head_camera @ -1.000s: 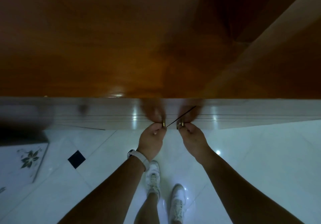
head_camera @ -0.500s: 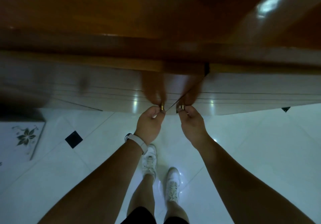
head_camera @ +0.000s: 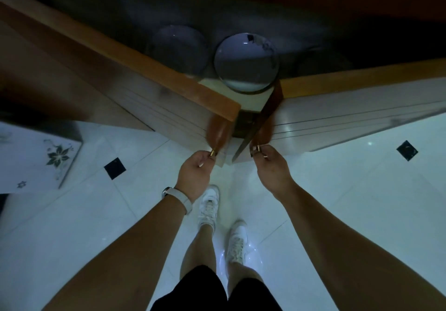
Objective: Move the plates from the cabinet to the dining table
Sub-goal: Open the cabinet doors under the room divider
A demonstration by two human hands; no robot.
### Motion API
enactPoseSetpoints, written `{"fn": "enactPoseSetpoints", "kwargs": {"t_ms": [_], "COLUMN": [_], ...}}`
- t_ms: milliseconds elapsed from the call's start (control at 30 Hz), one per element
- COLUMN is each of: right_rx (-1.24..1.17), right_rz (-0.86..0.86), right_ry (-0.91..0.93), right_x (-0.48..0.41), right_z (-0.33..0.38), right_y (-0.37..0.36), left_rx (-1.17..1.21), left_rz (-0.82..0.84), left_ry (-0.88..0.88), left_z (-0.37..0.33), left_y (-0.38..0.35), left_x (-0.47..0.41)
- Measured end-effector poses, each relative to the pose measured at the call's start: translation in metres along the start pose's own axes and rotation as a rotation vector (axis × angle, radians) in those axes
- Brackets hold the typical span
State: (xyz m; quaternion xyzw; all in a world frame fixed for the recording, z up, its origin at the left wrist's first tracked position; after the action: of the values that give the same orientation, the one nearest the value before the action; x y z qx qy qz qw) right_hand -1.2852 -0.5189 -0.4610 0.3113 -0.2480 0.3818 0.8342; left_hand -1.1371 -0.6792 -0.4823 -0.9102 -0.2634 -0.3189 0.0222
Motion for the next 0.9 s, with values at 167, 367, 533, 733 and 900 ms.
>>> {"fn": "enactPoseSetpoints", "kwargs": {"t_ms": [167, 367, 533, 733, 900], "right_rx": [0.040, 0.089, 0.127, 0.129, 0.091], "right_rz": [-0.004, -0.034, -0.099, -0.262, -0.362], "right_ry": [-0.022, -0.042, -0.032, 0.002, -0.012], "right_x": [0.034, 0.074, 0.100, 0.123, 0.152], "right_z": [-0.026, -0.063, -0.084, -0.104, -0.123], "right_y": [-0.004, -0.007, -0.007, -0.007, 0.000], "left_rx": [-0.189, -0.269, -0.271, -0.310, -0.279], "left_rz": [-0.057, -0.142, -0.161, -0.170, -0.228], "left_ry": [-0.019, -0.007, -0.068, -0.094, -0.078], "left_z": [0.030, 0.057, 0.072, 0.089, 0.101], "left_y": [0.018, 0.033, 0.051, 0.084, 0.118], "left_x": [0.040, 0.089, 0.112, 0.129, 0.150]}}
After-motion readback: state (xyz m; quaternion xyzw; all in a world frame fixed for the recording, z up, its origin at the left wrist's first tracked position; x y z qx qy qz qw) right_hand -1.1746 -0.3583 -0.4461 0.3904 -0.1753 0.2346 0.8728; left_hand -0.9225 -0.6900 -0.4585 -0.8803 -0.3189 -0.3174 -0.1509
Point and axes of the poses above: each hand's wrist, its own x-axis away from the middle knuckle, its own y-axis out of the back of the hand, z = x × y, the point moved 7 cm from there along -x, towards the middle knuckle, and after that the axes turned 12 degrees about z, right-handed, at the moved point
